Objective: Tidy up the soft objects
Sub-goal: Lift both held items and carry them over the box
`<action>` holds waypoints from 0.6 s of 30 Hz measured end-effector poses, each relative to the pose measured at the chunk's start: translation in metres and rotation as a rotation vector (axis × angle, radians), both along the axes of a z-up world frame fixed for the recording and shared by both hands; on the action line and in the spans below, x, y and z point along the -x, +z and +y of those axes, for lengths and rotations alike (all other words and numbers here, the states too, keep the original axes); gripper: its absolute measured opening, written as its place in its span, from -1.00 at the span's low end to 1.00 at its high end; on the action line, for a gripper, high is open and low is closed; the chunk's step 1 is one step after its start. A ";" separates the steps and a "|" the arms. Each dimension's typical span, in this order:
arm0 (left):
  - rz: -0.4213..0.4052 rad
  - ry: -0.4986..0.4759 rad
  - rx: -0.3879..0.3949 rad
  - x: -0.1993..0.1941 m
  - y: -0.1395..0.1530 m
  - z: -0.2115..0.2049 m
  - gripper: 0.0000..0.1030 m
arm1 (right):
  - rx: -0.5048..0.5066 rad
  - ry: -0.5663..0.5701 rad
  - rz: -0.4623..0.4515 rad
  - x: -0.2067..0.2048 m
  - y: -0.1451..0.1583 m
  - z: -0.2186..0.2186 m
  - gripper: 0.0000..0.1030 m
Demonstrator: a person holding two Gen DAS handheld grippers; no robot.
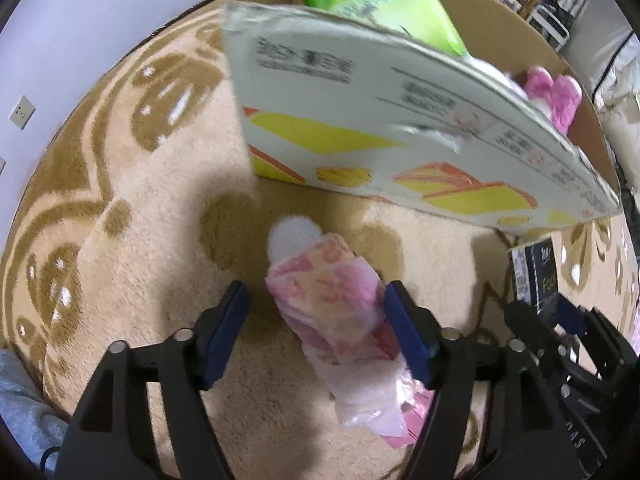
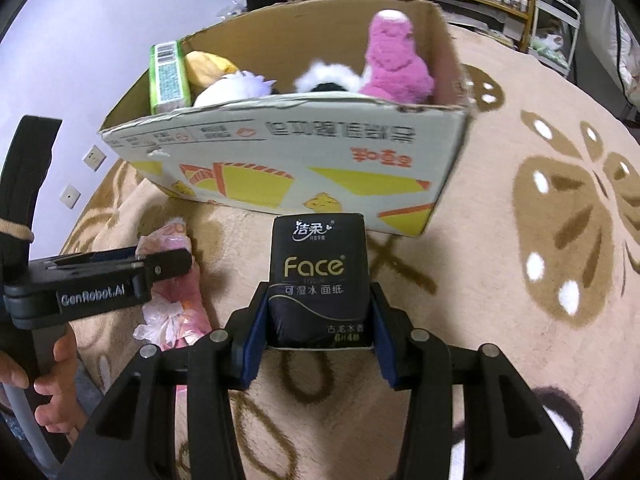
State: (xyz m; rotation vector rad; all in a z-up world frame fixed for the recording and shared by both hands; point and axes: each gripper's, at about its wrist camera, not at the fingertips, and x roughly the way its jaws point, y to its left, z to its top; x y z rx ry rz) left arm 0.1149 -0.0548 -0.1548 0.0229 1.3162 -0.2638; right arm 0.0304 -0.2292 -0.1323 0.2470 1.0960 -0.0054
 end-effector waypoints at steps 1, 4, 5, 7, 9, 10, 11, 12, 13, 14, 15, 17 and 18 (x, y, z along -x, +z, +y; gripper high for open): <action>0.006 -0.008 -0.003 0.001 0.000 -0.003 0.47 | -0.002 -0.004 -0.002 0.002 0.002 -0.004 -0.05; 0.033 -0.049 -0.003 0.008 0.000 -0.014 0.48 | -0.010 -0.016 -0.019 0.006 0.009 -0.011 -0.05; 0.034 -0.075 -0.012 0.011 0.000 -0.019 0.48 | -0.011 -0.020 -0.024 0.006 0.011 -0.012 -0.05; 0.034 -0.116 -0.052 0.016 -0.004 -0.027 0.47 | -0.016 -0.024 -0.030 0.008 0.014 -0.014 -0.05; 0.024 -0.133 -0.092 0.021 -0.007 -0.034 0.47 | -0.020 -0.025 -0.033 0.010 0.018 -0.017 -0.05; 0.015 -0.134 -0.104 0.023 -0.008 -0.036 0.39 | -0.022 -0.025 -0.036 0.012 0.019 -0.018 -0.05; 0.008 -0.134 -0.112 0.025 -0.008 -0.036 0.29 | -0.023 -0.024 -0.038 0.014 0.021 -0.020 -0.05; 0.003 -0.133 -0.116 0.028 -0.009 -0.038 0.25 | -0.027 -0.023 -0.043 0.015 0.023 -0.021 -0.05; 0.001 -0.135 -0.113 0.029 -0.009 -0.039 0.15 | -0.028 -0.023 -0.045 0.014 0.022 -0.017 -0.05; -0.006 -0.136 -0.116 0.031 -0.008 -0.039 -0.01 | -0.029 -0.024 -0.048 0.014 0.023 -0.016 -0.05; -0.016 -0.134 -0.118 0.035 -0.009 -0.041 -0.03 | -0.032 -0.026 -0.054 0.015 0.024 -0.016 -0.05; -0.041 -0.126 -0.113 0.039 -0.006 -0.034 -0.13 | -0.038 -0.028 -0.063 0.016 0.026 -0.014 -0.05; -0.048 -0.117 -0.123 0.041 -0.004 -0.031 -0.15 | -0.041 -0.028 -0.071 0.017 0.029 -0.014 -0.05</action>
